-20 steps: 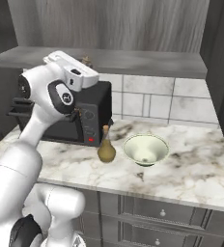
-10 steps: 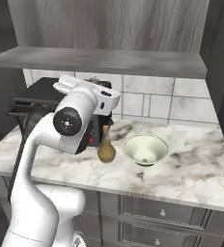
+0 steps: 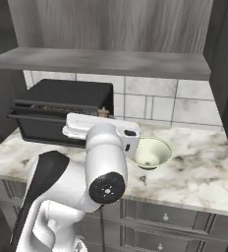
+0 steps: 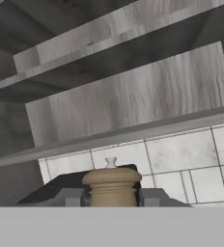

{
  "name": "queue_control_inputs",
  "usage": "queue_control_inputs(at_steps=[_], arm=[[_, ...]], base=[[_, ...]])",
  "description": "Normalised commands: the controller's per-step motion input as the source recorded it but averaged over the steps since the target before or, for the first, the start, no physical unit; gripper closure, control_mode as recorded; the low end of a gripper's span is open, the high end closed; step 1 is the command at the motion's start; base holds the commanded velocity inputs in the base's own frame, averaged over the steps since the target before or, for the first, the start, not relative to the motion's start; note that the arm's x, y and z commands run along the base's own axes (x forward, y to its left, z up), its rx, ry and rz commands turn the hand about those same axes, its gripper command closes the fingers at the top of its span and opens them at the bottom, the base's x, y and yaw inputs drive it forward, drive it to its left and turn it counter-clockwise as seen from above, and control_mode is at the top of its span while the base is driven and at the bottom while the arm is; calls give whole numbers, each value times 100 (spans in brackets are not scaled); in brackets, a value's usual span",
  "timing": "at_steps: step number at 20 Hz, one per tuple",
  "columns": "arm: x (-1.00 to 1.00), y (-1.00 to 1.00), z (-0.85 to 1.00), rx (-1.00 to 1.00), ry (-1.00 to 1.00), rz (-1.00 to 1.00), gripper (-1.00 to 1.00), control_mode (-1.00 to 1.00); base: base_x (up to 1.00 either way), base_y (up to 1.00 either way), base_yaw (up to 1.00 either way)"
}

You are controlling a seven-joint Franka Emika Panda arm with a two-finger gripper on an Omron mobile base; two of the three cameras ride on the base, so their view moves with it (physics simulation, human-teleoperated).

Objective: Retrieve the bottle and the shaker from the cabinet and place them next to the mixing bowl on the counter. Then add garlic from the fridge to the mixing bowl.

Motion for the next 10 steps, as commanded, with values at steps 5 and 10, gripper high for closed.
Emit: queue_control_inputs(at_steps=[5,10], arm=[[-34,-5,-65,-5,-5,1,100,-100],[16,-19,-44,0,-5,5,100,-100]], base=[[0,0,0],[0,0,0]])
